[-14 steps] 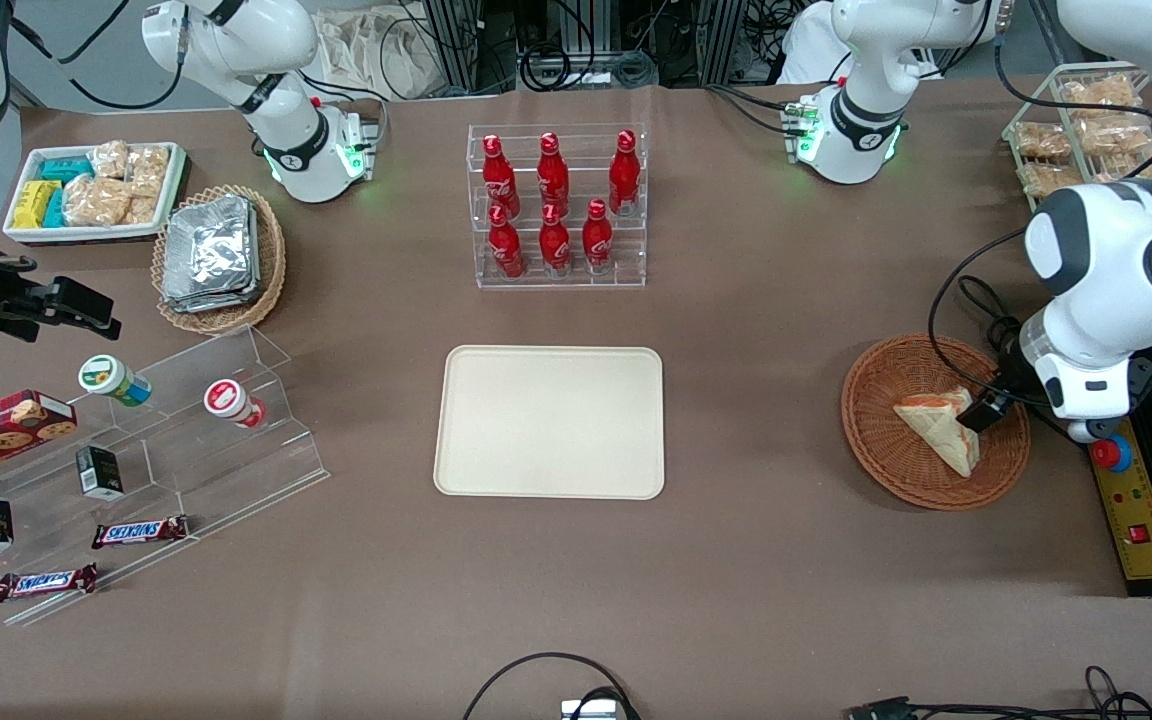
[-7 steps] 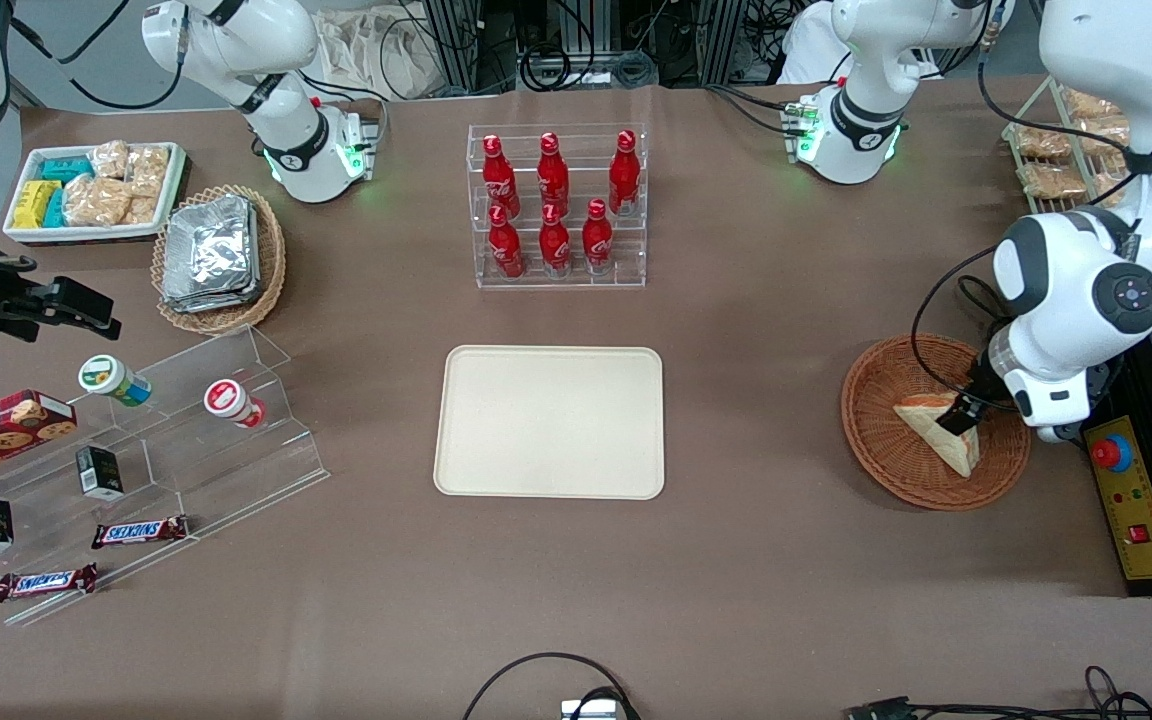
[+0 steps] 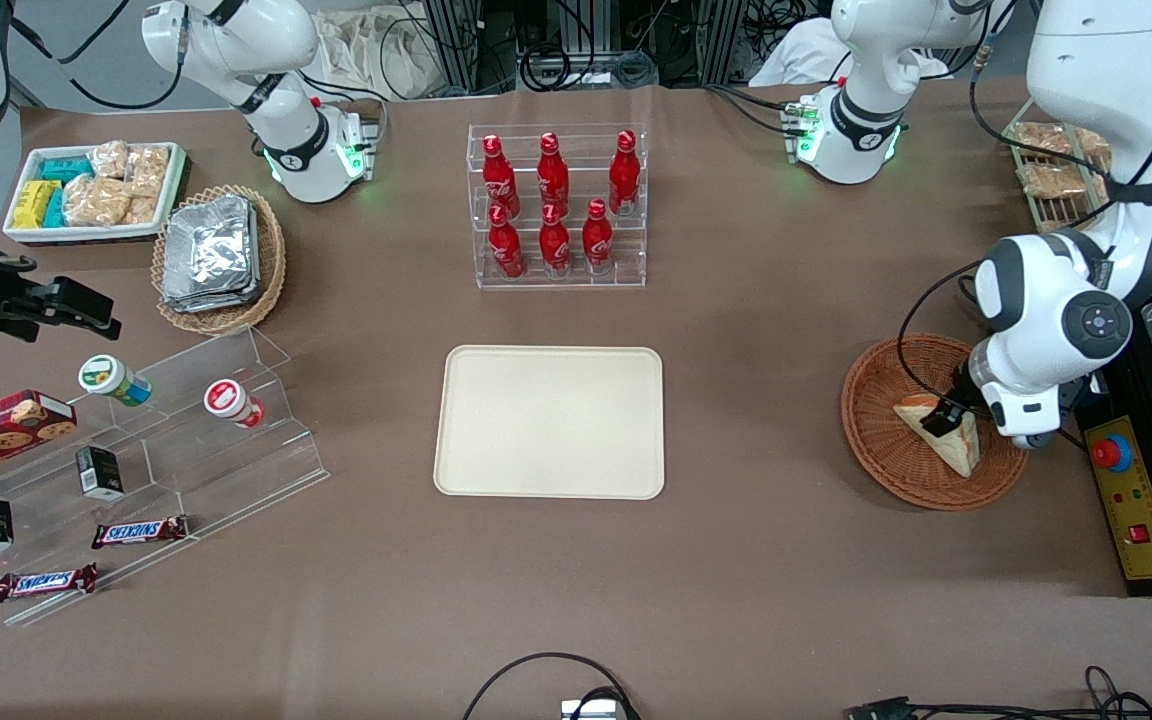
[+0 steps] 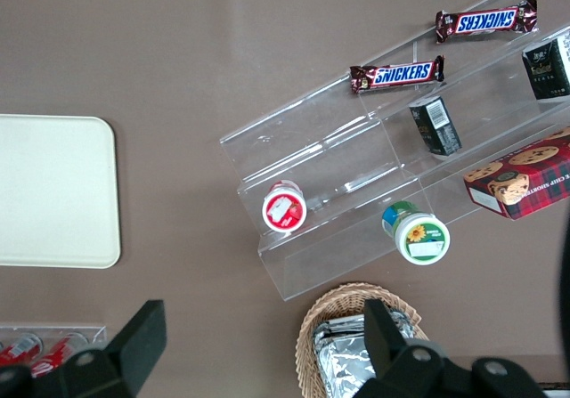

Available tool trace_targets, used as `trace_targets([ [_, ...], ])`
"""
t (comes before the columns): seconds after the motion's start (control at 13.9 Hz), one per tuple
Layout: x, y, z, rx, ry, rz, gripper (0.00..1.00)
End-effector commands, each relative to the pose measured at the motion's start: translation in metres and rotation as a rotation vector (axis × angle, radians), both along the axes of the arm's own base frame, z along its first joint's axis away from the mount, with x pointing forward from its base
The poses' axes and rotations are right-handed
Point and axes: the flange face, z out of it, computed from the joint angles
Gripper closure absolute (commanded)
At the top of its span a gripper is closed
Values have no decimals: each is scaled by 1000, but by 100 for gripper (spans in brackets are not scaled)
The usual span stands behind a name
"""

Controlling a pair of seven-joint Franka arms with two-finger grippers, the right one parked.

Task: Place sandwich from basket to tray
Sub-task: 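Lower the left gripper and close it on the wrapped sandwich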

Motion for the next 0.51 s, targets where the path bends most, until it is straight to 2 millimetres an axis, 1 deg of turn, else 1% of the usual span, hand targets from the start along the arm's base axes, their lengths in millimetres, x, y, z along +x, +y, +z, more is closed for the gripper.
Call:
trace_targets([
  [0.0, 15, 3, -10, 40, 1, -72, 0],
  [0.07, 16, 3, -9, 40, -6, -73, 6],
  [0.14, 16, 2, -8, 40, -7, -72, 31],
  [0.22, 17, 2, -4, 40, -13, -71, 66],
  [0.29, 17, 0, 0, 39, -19, -76, 86],
  [0.36, 17, -1, 5, 39, -19, -79, 100],
  [0.43, 17, -1, 5, 39, -20, -79, 100],
])
